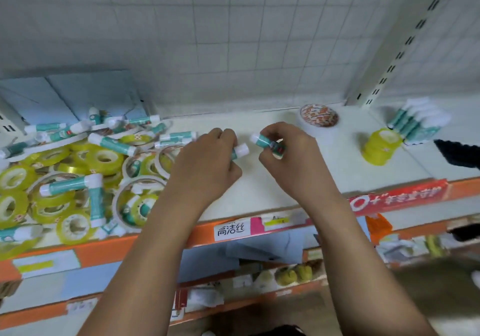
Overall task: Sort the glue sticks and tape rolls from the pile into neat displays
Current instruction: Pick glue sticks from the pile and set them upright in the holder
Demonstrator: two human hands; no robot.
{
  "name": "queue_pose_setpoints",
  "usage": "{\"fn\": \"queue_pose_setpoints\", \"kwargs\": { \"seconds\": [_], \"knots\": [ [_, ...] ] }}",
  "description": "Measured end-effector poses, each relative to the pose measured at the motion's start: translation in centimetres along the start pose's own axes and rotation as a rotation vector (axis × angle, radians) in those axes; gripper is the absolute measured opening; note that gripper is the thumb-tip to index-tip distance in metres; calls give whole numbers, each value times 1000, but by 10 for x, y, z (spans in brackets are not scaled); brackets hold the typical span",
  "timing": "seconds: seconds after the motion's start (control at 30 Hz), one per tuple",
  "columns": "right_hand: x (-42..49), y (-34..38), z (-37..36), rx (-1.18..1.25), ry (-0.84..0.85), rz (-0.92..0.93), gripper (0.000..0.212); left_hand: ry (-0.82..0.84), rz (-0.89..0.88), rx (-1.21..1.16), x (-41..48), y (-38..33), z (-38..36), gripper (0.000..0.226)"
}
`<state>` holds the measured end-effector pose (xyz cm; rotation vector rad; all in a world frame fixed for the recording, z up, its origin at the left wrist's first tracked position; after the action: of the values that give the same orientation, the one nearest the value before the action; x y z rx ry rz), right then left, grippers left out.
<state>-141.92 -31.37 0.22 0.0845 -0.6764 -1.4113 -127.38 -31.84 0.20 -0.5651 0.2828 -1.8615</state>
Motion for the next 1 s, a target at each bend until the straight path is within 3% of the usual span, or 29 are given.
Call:
{"fn": "queue_pose_setpoints", "kwargs": {
  "seconds": [0.27,0.57,1.0],
  "knots": [
    [-29,-139,90,-132,-84,-145,20,103,-243,-87,36,-144,-90,29],
    [-41,-316,161,-149,-49,-258,21,177,-285,-91,89,-279,-195,36],
    [-13,-415,157,-105,58,-268,23,278,-217,-47,144,-328,-272,36]
  ]
}}
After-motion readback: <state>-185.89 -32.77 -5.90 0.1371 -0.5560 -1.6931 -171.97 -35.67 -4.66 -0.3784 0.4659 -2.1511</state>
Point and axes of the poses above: each hand's wrist, its own x-axis towards the middle knuckle, its own z-axis out of the back of the hand, y = z × x, the point moved 8 cm from there along x, towards the middle knuckle, and after that the axes turned 14 degrees about -x, right-handed, at the moved point
